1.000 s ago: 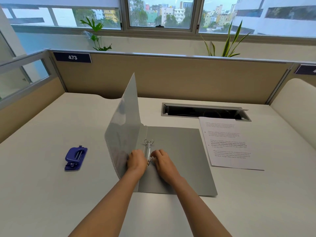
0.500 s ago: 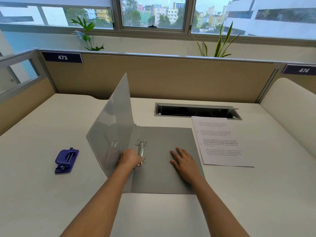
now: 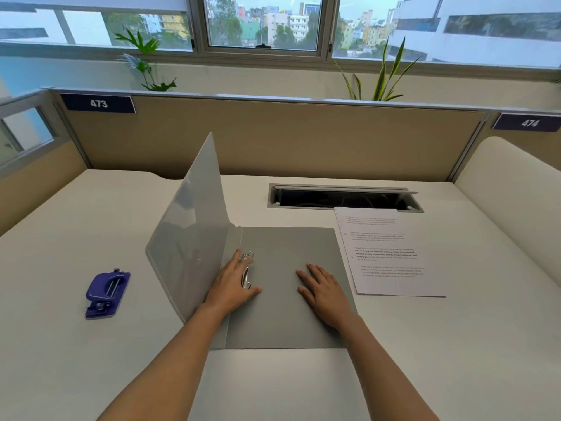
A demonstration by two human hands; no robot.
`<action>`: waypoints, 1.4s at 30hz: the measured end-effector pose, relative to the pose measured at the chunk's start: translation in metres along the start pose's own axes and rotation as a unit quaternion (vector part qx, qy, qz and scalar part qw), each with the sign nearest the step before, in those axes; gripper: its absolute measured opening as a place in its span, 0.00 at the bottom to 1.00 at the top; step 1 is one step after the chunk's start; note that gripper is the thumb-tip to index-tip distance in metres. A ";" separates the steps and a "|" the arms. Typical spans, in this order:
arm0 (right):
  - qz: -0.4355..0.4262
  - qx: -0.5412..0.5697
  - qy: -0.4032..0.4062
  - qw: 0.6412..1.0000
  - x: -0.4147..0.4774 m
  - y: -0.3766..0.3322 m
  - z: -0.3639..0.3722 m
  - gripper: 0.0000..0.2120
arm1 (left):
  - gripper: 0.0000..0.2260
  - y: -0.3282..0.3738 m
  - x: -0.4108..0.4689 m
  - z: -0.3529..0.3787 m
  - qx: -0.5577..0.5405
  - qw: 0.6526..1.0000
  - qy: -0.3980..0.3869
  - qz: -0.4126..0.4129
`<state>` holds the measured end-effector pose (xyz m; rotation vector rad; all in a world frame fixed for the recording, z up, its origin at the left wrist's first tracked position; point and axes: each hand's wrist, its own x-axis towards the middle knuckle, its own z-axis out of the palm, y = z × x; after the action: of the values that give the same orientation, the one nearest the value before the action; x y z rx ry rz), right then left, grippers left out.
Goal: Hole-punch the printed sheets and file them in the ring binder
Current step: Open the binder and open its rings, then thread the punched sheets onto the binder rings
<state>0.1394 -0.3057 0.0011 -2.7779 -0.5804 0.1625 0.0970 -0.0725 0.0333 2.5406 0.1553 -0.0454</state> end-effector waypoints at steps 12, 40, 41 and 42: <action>0.169 0.111 0.119 0.972 0.022 0.038 -0.062 0.24 | 0.37 0.007 0.009 0.006 0.030 0.997 -0.029 -0.071; 0.542 0.121 -0.049 0.831 0.018 0.170 -0.127 0.55 | 0.39 0.004 0.014 0.012 0.006 0.996 -0.010 -0.091; 0.539 0.116 -0.056 0.832 0.019 0.175 -0.125 0.55 | 0.39 0.004 0.014 0.012 0.005 0.996 -0.012 -0.092; 0.536 0.113 -0.059 0.834 0.021 0.181 -0.122 0.56 | 0.39 0.004 0.014 0.012 0.004 0.996 -0.013 -0.093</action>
<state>0.2470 -0.4872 0.0602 -2.5114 0.9746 0.5821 0.1113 -0.0809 0.0245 2.5257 0.3820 -0.1522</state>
